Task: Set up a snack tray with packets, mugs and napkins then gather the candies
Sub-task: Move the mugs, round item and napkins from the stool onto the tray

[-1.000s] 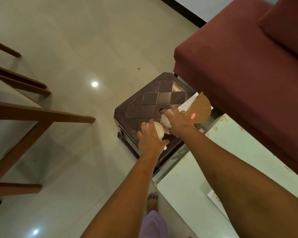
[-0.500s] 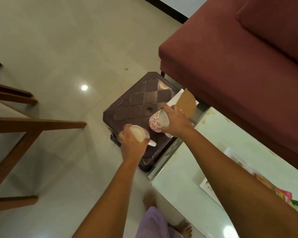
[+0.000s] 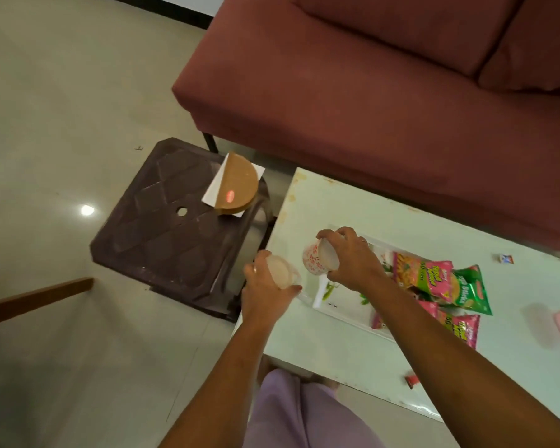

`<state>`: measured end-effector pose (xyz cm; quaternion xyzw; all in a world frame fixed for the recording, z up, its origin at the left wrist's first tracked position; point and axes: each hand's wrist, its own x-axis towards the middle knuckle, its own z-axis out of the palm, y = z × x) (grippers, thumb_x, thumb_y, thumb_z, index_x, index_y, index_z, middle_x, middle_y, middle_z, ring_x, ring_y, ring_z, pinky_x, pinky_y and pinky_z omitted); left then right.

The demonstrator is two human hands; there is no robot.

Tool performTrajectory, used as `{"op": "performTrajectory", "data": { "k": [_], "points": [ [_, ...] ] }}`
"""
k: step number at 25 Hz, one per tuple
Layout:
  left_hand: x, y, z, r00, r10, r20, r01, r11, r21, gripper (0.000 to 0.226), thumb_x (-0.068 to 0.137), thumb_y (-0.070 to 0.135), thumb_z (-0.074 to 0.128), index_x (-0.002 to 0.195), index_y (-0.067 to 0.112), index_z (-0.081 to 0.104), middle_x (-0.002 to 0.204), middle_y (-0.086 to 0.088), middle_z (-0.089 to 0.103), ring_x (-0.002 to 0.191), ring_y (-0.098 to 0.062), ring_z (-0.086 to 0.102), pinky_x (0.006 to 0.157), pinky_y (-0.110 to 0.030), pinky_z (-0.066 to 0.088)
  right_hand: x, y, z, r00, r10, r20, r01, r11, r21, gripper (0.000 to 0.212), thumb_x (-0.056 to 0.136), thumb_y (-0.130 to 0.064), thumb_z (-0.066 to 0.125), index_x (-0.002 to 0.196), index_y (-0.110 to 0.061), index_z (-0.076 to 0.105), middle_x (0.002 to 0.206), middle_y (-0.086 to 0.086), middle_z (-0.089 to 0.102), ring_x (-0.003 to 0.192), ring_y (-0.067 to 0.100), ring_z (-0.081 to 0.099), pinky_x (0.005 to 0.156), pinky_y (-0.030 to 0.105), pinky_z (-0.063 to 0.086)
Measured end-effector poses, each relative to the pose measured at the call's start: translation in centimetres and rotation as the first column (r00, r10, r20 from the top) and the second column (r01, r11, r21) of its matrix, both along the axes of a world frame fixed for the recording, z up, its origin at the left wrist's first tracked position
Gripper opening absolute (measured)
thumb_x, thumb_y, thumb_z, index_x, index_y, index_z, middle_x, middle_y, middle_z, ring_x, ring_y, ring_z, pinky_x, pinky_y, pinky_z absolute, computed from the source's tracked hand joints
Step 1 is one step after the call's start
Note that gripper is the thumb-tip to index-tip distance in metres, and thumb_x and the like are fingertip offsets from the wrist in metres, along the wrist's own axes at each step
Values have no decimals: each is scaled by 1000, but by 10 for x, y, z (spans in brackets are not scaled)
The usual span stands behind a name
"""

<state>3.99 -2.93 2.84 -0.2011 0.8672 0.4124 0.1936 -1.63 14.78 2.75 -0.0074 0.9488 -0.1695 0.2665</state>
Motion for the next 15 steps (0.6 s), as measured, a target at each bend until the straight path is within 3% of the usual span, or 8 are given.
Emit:
{"op": "performTrajectory", "data": {
  "k": [5, 9, 15],
  "points": [
    [2, 85, -25, 978, -194, 83, 195, 981, -4, 88, 60, 42, 83, 128, 27, 28, 125, -7, 37, 105, -30, 54, 87, -36, 49, -3, 73, -31, 998, 61, 1, -61, 994, 91, 77, 71, -10, 73, 134, -37, 37, 141, 7, 32, 119, 36, 41, 87, 46, 49],
    [5, 137, -58, 970, -236, 64, 237, 972, -2, 93, 56, 42, 85, 128, 23, 29, 121, -7, 39, 102, -30, 55, 84, -33, 48, -14, 111, -69, 980, 192, -43, -183, 970, 159, 80, 71, -1, 68, 133, -40, 35, 142, 3, 30, 118, 34, 39, 73, 41, 54],
    [10, 176, -100, 973, -223, 53, 225, 973, -52, 96, 54, 44, 85, 129, 22, 29, 119, -7, 40, 98, -26, 55, 76, -27, 44, -13, 135, -104, 943, 332, -21, -318, 920, 230, 80, 73, 1, 67, 134, -40, 35, 146, 3, 27, 125, 35, 35, 73, 42, 53]
  ]
}}
